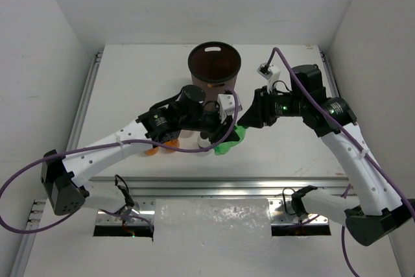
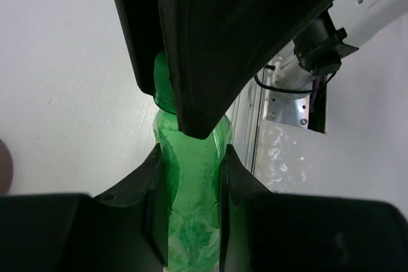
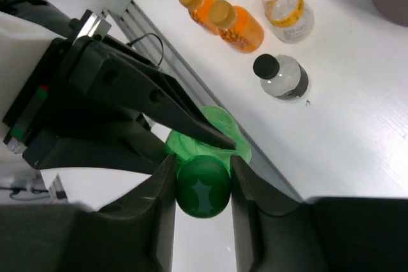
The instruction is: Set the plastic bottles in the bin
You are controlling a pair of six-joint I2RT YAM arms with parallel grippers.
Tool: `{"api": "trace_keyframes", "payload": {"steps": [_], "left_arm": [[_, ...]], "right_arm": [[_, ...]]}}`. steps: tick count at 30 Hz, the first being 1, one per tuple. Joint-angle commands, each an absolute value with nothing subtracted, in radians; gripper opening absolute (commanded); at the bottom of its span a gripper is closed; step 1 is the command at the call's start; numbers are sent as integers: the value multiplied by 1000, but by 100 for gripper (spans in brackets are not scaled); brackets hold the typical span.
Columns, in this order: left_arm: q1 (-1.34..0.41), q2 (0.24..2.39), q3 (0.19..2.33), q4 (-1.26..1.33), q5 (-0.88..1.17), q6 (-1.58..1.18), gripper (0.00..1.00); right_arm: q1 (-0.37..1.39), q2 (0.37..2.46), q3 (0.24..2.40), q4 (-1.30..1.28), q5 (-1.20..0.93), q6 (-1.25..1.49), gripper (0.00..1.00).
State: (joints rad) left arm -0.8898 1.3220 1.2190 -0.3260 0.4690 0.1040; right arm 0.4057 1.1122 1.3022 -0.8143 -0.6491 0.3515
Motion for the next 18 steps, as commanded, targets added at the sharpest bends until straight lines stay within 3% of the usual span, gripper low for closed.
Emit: {"api": "trace_keyframes", "payload": {"steps": [1, 2, 3, 5, 9, 18], "left_arm": [[-896, 1310, 1275, -308, 384, 85, 0], [-896, 1301, 1278, -273, 254, 74, 0], [-894, 1284, 1279, -250, 180, 60, 0], [-859, 1276, 1298, -197, 30, 17, 0], [-689, 1351, 1431, -202, -38, -93, 0], [-535, 1646, 1839, -175, -132, -195, 0]], "right_arm": [[410, 1052, 1356, -765, -625, 388, 54], [408, 1037, 1344, -768, -513, 402, 84], [408, 1004, 1344, -773, -452, 411, 99], [407, 973, 1362, -810, -241, 423, 99], [407, 902, 1407, -862, -23, 423, 99], [408, 853, 1396, -942, 38, 376, 99]]}}
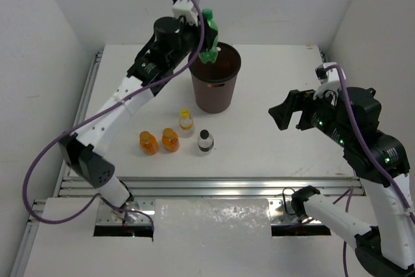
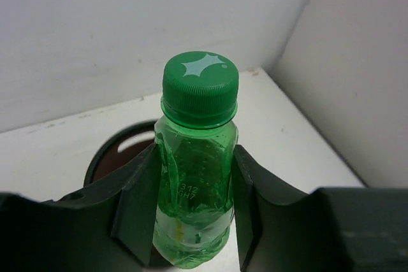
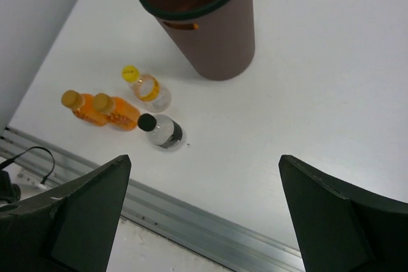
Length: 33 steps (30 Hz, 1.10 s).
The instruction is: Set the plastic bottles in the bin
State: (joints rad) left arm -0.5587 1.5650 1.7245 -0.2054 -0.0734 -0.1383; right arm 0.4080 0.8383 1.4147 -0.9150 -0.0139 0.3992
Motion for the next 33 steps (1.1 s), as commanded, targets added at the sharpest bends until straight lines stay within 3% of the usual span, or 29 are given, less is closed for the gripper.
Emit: {"api": "trace_keyframes", "payload": {"steps": [1, 3, 5, 8, 9, 10, 13, 17, 20, 23, 28, 33], "left_arm": [[-525, 1707, 1874, -181, -129, -202, 5], [-496, 1767, 1971, -213, -92, -215, 6], [-474, 1851, 2063, -248, -63, -221, 13], [-465, 1898, 2077, -279, -32, -242, 65], [-463, 1882, 2060, -255, -11, -247, 90], [-462, 1867, 2037, -236, -5, -250, 97], [-460, 1761, 1939, -161, -15, -258, 100], [-462, 1596, 1872, -251, -214, -296, 100], [-462, 1438, 1760, -595, -620, -490, 100], [-459, 1260, 1533, -829, -763, -718, 100], [-449, 1042, 1180, -830, -655, -795, 100], [-446, 1049, 1091, -955, -636, -859, 100]], "right_arm": [[408, 850, 1390, -940, 35, 371, 99], [408, 845, 1371, -942, 29, 367, 99], [408, 841, 1362, -945, 29, 356, 99], [408, 839, 1351, -948, 28, 350, 99], [407, 839, 1345, -946, 12, 350, 99], [407, 842, 1344, -945, 3, 348, 99], [407, 847, 1330, -951, 3, 344, 99], [407, 848, 1319, -983, -25, 328, 99], [410, 836, 1279, -980, -46, 325, 99], [410, 839, 1263, -976, -84, 322, 99], [408, 833, 1261, -973, -117, 324, 99], [410, 812, 1213, -957, -121, 322, 99]]}}
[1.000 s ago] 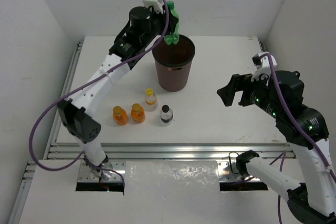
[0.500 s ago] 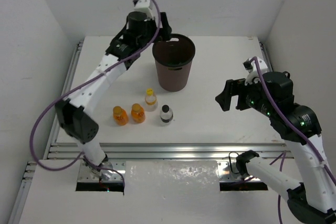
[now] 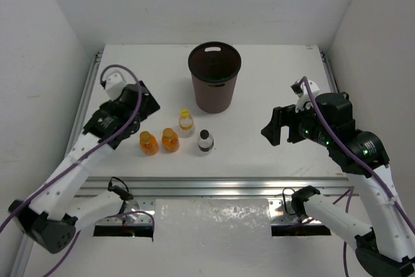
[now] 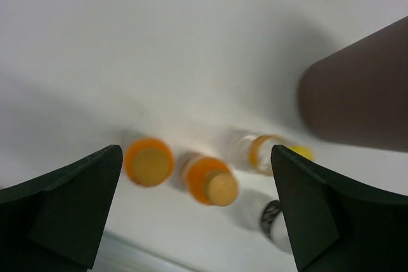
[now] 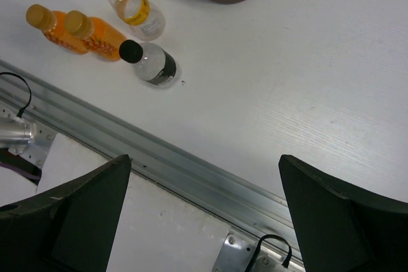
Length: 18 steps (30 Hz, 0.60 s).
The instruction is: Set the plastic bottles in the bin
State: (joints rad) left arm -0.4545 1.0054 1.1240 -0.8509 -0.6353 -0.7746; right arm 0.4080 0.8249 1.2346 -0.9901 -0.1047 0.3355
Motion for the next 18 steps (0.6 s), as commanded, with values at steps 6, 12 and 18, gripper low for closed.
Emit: {"api": "trace_keyframes", "payload": {"steps": [6, 12, 18], "left_arm": [[-440, 1075, 957, -922, -574, -882, 100], [-358, 1157, 901, -856, -535, -870, 98], [-291, 1170, 812, -738, -468, -839, 87]], "right_arm": [[408, 798, 1154, -939, -129, 337, 99], [410, 781, 1117, -925, -158, 347, 99], [410, 775, 1117, -927, -175, 347, 99]]}}
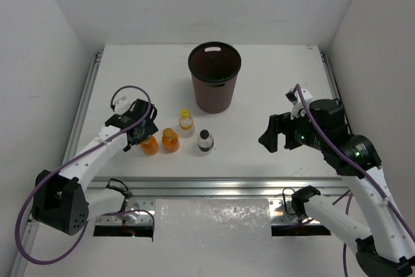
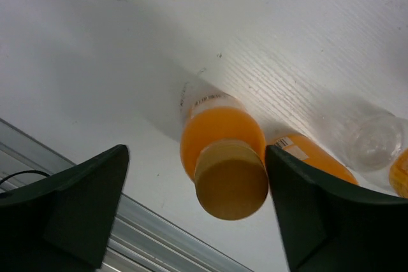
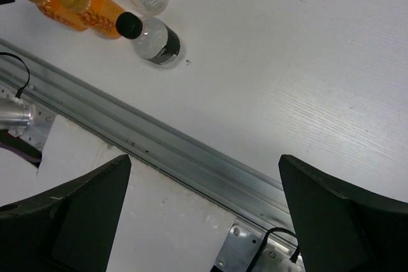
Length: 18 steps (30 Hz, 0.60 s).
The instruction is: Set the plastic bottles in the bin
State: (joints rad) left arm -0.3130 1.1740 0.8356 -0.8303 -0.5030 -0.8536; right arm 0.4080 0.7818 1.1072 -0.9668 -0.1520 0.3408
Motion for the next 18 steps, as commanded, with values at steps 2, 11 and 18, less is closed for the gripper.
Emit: {"api": "trace_keyframes", "payload": {"steps": [2, 11, 18], "left_arm": [[-285, 1157, 779, -689, -448, -827, 75], [-284, 1105, 787, -712, -411, -796, 43], [-284, 1045, 859, -802, -452, -782, 9]], "right_arm": [[408, 775, 1117, -927, -173, 345, 99], [410, 793, 1115, -914, -187, 356, 99], [408, 822, 1108, -897, -218, 371, 99]]}}
